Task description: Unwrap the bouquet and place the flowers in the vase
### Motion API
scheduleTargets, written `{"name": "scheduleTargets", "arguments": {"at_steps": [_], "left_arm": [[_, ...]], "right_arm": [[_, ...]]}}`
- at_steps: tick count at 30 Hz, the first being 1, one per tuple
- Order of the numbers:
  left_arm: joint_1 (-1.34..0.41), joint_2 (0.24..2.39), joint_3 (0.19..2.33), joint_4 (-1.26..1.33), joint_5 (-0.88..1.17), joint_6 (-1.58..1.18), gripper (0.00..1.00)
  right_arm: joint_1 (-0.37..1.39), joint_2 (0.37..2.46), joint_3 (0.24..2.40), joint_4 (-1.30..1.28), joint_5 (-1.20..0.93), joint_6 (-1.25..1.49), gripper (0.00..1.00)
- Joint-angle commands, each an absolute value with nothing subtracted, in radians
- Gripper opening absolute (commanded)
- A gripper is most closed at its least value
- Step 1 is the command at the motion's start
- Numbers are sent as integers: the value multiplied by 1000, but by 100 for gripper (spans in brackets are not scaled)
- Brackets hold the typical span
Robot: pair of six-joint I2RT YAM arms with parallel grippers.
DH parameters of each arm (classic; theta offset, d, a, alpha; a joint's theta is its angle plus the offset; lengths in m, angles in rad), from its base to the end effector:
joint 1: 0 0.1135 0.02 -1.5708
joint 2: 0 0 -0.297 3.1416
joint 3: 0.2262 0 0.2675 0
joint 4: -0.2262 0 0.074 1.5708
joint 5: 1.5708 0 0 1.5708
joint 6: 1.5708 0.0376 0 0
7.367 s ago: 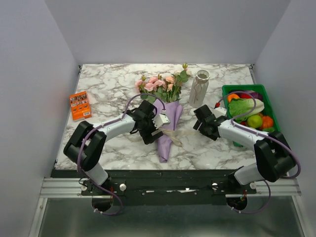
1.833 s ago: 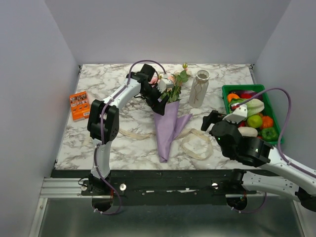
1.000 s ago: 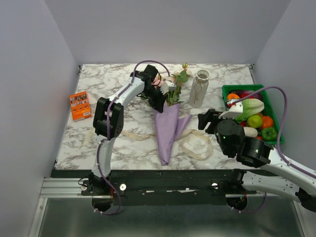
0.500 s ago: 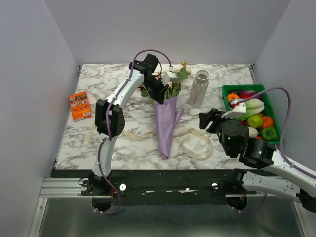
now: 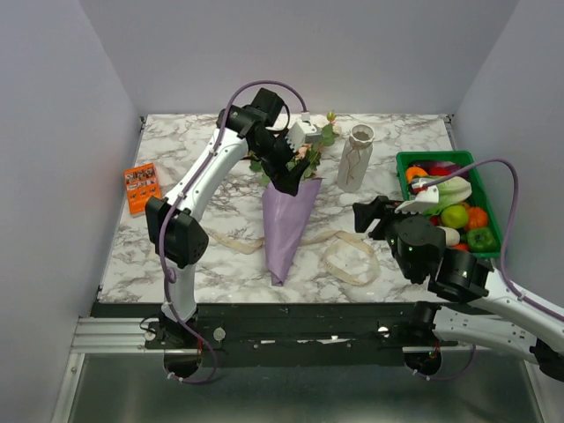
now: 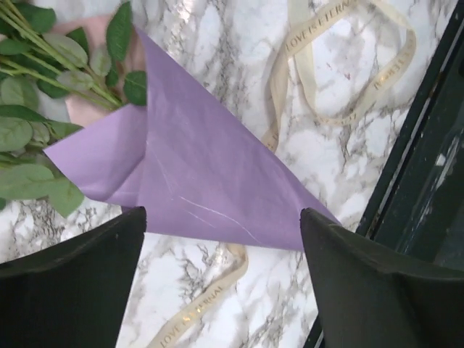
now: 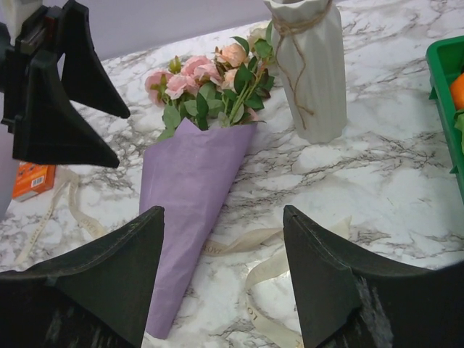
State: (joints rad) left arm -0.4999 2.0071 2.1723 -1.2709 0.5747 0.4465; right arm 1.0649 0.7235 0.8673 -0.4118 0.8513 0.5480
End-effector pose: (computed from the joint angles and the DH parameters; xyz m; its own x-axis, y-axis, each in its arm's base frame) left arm 0.3765 -0.2289 0.3904 -0.4414 0.6540 -0.6143 0.8946 0.3740 -0.2445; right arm 0.0936 0.1106 0.3807 -0.2267 0.2992 -0.9269 -0.1252 0.9348 0.3324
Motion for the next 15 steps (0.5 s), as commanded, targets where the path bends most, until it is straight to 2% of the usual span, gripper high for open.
{"name": "scheduleTargets", "arguments": {"at_steps": [1, 5, 10, 15], "left_arm": [[-491, 1960, 1989, -1197, 535, 483, 99], [-418, 2003, 1942, -1186, 580, 552, 99], [-328, 2089, 1979, -1229, 785, 688, 99], [-308, 2118, 1976, -1189, 822, 736, 99]], "right_arm": [[1062, 727, 861, -394, 842, 529, 76], [1060, 729, 862, -393, 830, 519, 77], [1060, 744, 870, -382, 816, 503, 77], [1060, 762, 877, -374, 789, 495, 75]]}}
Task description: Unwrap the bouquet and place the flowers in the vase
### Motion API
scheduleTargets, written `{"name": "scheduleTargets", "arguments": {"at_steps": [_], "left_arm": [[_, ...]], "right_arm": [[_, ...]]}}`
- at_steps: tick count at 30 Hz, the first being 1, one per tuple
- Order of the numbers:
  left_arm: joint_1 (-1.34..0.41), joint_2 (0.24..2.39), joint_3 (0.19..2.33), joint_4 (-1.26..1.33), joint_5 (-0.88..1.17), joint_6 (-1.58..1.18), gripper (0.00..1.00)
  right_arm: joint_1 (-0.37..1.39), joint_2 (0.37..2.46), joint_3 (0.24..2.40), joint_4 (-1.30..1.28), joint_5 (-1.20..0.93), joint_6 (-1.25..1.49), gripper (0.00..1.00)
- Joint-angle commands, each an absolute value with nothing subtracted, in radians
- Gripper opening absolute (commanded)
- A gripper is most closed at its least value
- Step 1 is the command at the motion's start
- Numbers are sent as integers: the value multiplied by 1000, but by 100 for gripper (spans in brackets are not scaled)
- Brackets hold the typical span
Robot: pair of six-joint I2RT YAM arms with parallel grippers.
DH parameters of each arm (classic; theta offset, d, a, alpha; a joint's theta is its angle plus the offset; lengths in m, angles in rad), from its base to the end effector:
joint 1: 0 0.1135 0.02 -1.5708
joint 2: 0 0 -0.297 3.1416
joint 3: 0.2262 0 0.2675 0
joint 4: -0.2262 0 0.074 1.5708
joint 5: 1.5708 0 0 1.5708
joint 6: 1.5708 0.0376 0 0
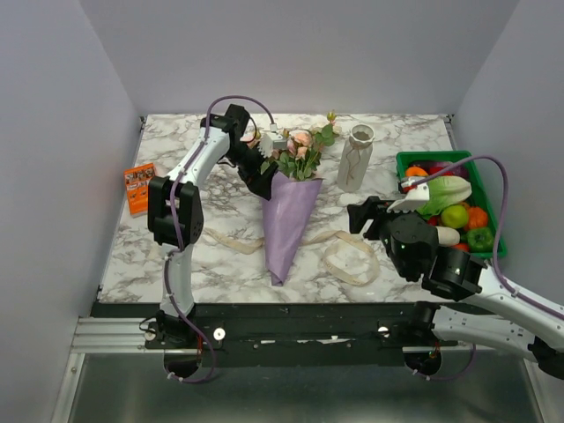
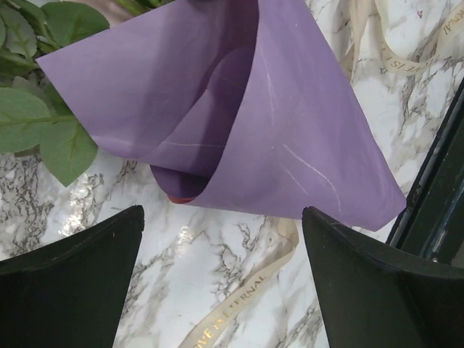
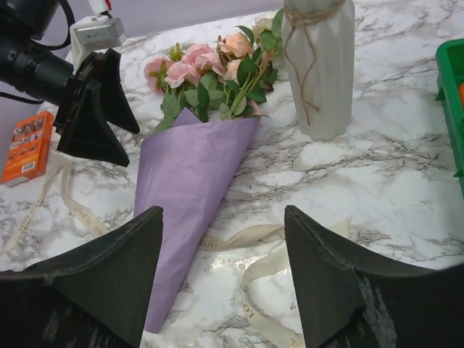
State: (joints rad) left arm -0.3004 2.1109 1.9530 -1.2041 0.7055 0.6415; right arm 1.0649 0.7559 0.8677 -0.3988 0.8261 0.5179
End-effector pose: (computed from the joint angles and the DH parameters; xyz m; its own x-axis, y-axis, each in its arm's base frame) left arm 0.4330 -0.1597 0.2861 -0.5371 0.6433 -0.5457 0.8425 0.3775 -0.3842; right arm 0.0977 0.1193 0.3778 -0.2435 0.2528 -0.9364 -0.1503 0.9439 0.2940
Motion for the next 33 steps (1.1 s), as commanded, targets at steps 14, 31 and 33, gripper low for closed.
{"name": "scheduleTargets", "arguments": {"at_steps": [14, 31, 33], "left_arm": [[-298, 2195, 1983, -1216, 881, 807, 94], [-288, 2277, 2134, -1513, 1026, 972, 22], [-288, 2269, 2123, -1513, 1016, 979, 8]], "right_arm": [[1058, 750, 881, -351, 755, 486, 65], [1057, 747, 877, -342, 772, 485, 58], [1052, 741, 877, -341, 776, 486, 57]]}}
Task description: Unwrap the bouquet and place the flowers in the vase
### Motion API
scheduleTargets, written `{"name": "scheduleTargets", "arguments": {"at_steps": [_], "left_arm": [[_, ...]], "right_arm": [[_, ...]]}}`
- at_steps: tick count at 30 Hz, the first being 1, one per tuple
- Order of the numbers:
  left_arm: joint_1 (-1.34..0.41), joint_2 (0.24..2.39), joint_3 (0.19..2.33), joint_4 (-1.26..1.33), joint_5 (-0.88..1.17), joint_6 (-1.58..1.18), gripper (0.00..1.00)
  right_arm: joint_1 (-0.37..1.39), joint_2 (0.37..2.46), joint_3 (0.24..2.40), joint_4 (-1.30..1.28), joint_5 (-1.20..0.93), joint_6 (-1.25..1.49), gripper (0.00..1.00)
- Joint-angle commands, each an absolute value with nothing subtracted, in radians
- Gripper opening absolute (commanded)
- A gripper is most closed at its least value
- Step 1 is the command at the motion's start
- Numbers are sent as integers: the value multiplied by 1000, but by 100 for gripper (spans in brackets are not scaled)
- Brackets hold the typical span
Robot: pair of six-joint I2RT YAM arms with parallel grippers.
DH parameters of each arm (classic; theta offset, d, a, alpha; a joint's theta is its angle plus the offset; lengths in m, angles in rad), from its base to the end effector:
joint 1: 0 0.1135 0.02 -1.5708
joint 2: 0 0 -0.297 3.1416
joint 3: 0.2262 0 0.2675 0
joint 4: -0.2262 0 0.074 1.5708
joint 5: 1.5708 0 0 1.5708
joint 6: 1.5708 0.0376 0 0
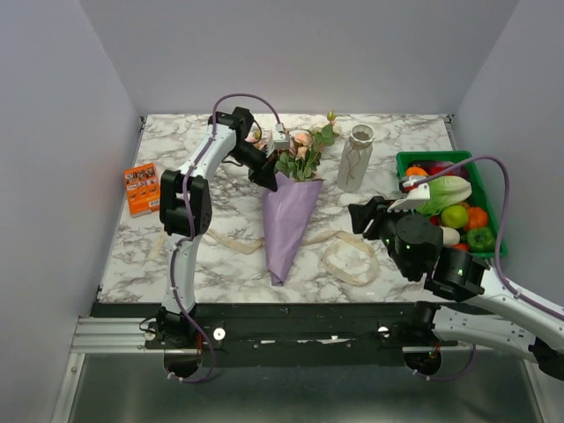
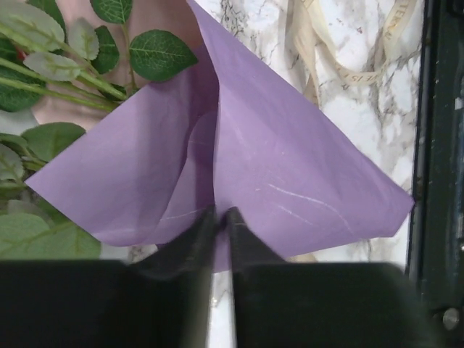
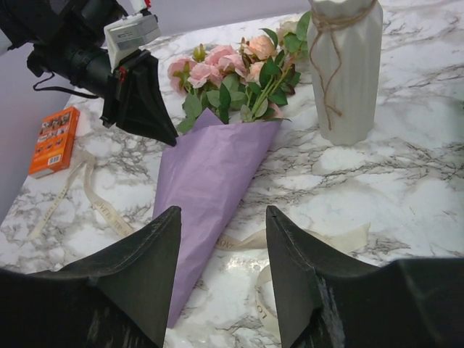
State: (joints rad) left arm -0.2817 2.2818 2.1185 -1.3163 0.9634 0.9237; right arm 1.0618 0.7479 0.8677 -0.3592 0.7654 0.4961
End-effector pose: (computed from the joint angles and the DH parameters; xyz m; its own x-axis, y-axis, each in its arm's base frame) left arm 0.4616 -0.1657 0.2603 -0.3928 0.5877 -0.7073 0.9022 0.0971 -0.4203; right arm 0.0969 0.1202 0.3822 -0.2452 0.2649 -0.9326 -0.2103 0.9245 0.3180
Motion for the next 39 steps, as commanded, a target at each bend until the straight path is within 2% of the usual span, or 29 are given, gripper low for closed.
{"name": "scheduleTargets", "arguments": {"at_steps": [1, 4, 7, 8, 11, 13, 14, 15, 20, 24, 32, 34, 35, 37, 38, 39], "left_arm": [[-288, 2261, 2111, -1513, 1011, 983, 5], [-288, 2243, 2079, -1514, 999, 996, 3], [-288, 2240, 2062, -1514, 983, 997, 6], [-288, 2240, 2063, -1514, 976, 997, 13], [-285, 2243, 2065, -1514, 965, 1000, 16], [-285, 2238, 2065, -1514, 965, 1000, 11], [-287, 2240, 2074, -1514, 966, 991, 3], [-287, 2235, 2088, -1516, 968, 977, 0], [-291, 2182, 2233, -1514, 983, 855, 0], [-353, 2103, 2253, -1511, 936, 786, 0], [-471, 2003, 2074, -1332, 779, 585, 2], [-477, 2028, 2092, -1325, 769, 554, 20], [-476, 2036, 2117, -1325, 755, 520, 34], [-476, 2046, 2141, -1325, 733, 491, 51], [-474, 2048, 2158, -1321, 706, 465, 64], [-471, 2045, 2163, -1301, 686, 448, 87]], "right_arm": [[1052, 736, 877, -341, 778, 486, 57], [1049, 726, 870, -341, 778, 488, 57], [1048, 713, 868, -341, 773, 491, 56], [1049, 710, 867, -339, 772, 492, 57], [1048, 704, 862, -339, 769, 494, 56], [1049, 701, 861, -339, 770, 495, 56], [1048, 701, 862, -341, 770, 495, 56], [1048, 701, 864, -339, 773, 495, 56], [1048, 707, 865, -334, 773, 503, 56], [1048, 693, 859, -333, 775, 511, 56], [1045, 673, 853, -333, 781, 502, 56], [1046, 670, 850, -333, 785, 502, 56], [1045, 667, 848, -334, 785, 500, 57], [1046, 657, 844, -334, 793, 499, 60], [1046, 652, 842, -334, 796, 496, 63], [1045, 650, 839, -334, 799, 492, 64]]}}
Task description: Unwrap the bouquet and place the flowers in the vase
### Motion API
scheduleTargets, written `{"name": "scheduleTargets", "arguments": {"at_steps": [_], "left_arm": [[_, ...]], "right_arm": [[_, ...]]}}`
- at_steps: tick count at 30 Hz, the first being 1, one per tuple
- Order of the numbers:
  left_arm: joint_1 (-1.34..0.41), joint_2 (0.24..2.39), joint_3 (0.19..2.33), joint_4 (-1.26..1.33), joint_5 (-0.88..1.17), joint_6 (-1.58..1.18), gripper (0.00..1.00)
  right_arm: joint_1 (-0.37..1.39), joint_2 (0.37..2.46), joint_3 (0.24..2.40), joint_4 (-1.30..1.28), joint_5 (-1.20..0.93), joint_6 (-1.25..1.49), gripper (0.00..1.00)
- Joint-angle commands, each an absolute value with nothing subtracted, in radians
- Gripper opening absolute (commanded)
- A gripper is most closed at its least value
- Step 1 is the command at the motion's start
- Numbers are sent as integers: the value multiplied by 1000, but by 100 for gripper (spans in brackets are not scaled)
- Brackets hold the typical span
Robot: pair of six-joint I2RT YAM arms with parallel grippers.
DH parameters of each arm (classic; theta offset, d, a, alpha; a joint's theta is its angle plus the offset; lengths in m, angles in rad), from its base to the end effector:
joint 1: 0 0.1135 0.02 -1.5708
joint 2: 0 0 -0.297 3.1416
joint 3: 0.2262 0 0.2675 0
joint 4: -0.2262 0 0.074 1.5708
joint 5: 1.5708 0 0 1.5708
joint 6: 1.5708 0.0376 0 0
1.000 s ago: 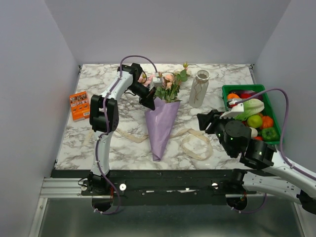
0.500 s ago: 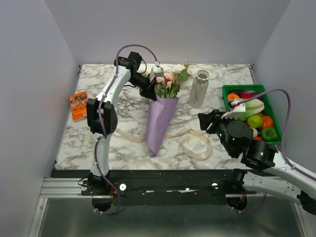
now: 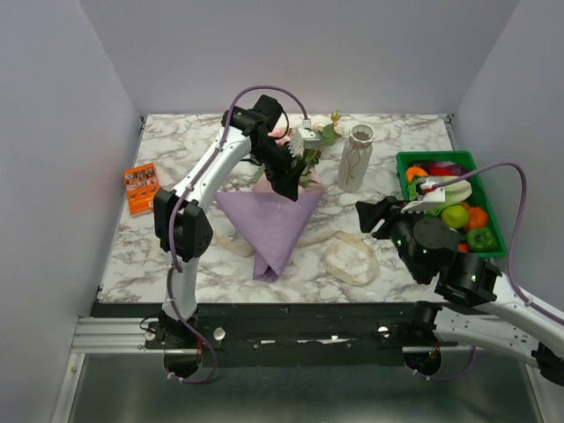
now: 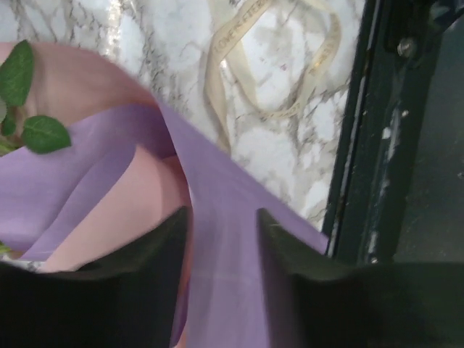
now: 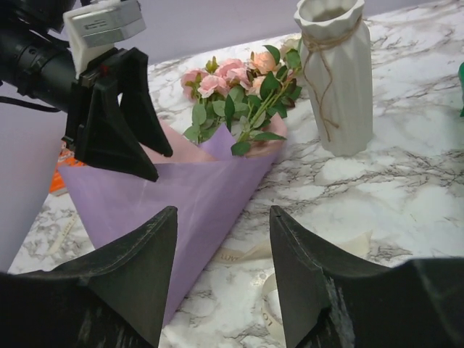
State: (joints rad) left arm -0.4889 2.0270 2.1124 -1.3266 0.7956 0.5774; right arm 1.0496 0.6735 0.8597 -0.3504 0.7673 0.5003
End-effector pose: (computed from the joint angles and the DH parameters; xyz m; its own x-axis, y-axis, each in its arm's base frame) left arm 0.3740 -0.2294 0.3672 -0.4091 0.6503 -0.6401 0.9024 0.1842 -0.3896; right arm 0.0887 0.1020 0.3894 -0.2073 0.3324 -0.9201 -0.2095 0.9036 0.3737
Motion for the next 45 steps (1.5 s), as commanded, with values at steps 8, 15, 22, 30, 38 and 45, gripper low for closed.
{"name": "scheduleTargets", "arguments": {"at_steps": [8, 15, 22, 30, 38, 45], "left_arm": [[-276, 1919, 2140, -1135, 565, 240, 99], [-247, 1738, 1683, -862, 252, 245, 99], [-486, 1752, 1514, -719, 164, 268, 99], [-537, 1815, 1781, -821, 222, 244, 99], [-537, 1752, 1899, -900, 241, 199, 99], [-506, 1710, 2006, -1005, 158, 203, 99]], "right_arm": [[1045, 646, 842, -333, 813, 469, 81], [1042, 643, 862, -330, 807, 454, 82], [1040, 617, 844, -328, 813, 448, 81], [1042, 580, 802, -342, 810, 466, 81], [1042, 747, 795, -406, 767, 540, 82], [1003, 1000, 772, -597, 761, 941, 80]]}}
